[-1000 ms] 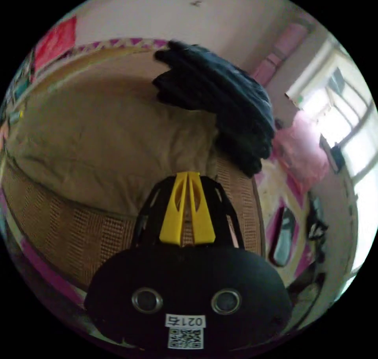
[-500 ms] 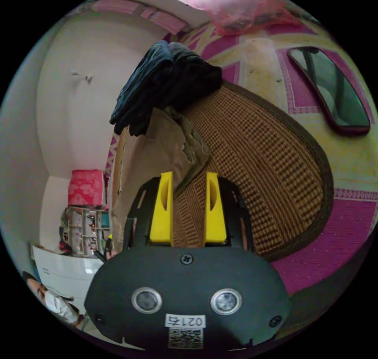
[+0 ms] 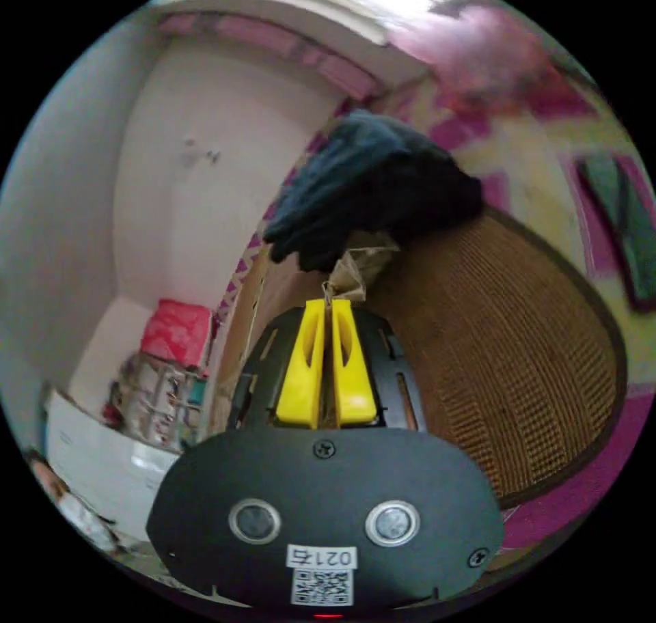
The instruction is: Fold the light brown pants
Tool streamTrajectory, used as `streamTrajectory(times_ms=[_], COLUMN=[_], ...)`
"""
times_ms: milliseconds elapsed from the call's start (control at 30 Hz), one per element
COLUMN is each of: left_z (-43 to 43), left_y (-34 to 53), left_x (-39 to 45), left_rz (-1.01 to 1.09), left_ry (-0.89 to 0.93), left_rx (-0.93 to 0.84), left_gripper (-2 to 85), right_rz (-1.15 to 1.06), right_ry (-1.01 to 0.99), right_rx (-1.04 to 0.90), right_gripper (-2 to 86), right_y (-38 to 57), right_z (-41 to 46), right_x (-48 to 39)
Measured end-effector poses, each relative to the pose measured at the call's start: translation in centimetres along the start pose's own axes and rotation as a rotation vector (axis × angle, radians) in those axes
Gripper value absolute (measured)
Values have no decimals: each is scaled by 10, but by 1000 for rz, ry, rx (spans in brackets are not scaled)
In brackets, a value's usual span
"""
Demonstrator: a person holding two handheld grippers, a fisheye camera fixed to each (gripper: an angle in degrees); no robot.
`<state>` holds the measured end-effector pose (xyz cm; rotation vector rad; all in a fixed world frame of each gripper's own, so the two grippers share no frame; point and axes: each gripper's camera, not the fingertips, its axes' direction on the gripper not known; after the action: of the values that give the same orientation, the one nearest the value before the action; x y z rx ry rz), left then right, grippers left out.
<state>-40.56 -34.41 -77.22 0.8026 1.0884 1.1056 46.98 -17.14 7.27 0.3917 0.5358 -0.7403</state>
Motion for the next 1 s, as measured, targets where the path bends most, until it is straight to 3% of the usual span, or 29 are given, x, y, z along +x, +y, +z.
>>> streamTrajectory(times_ms=[233, 433, 600, 767, 900, 1000], left_z=[-62, -95, -105, -97, -83, -73], left_y=[33, 58, 83, 93, 68, 40], left_x=[-18, -34, -52, -66, -81, -102], left_rz=[12, -29, -94, -100, -150, -258], left_ry=[8, -27, -46, -84, -20, -21], left_rx=[83, 91, 82, 43, 127, 184], left_gripper=[-10, -10, -9, -5, 55, 92], right_rz=[-745, -1097, -1140, -1107, -1130, -1092], right_ry=[51, 132, 303, 251, 303, 170], right_rx=[-90, -343, -482, -362, -564, -593], right_gripper=[-5, -6, -6, 0, 34, 45], right_y=[137, 320, 404, 416, 446, 438], right_z=[86, 259, 364, 338, 381, 356], right_x=[-266, -351, -320, -334, -315, -315])
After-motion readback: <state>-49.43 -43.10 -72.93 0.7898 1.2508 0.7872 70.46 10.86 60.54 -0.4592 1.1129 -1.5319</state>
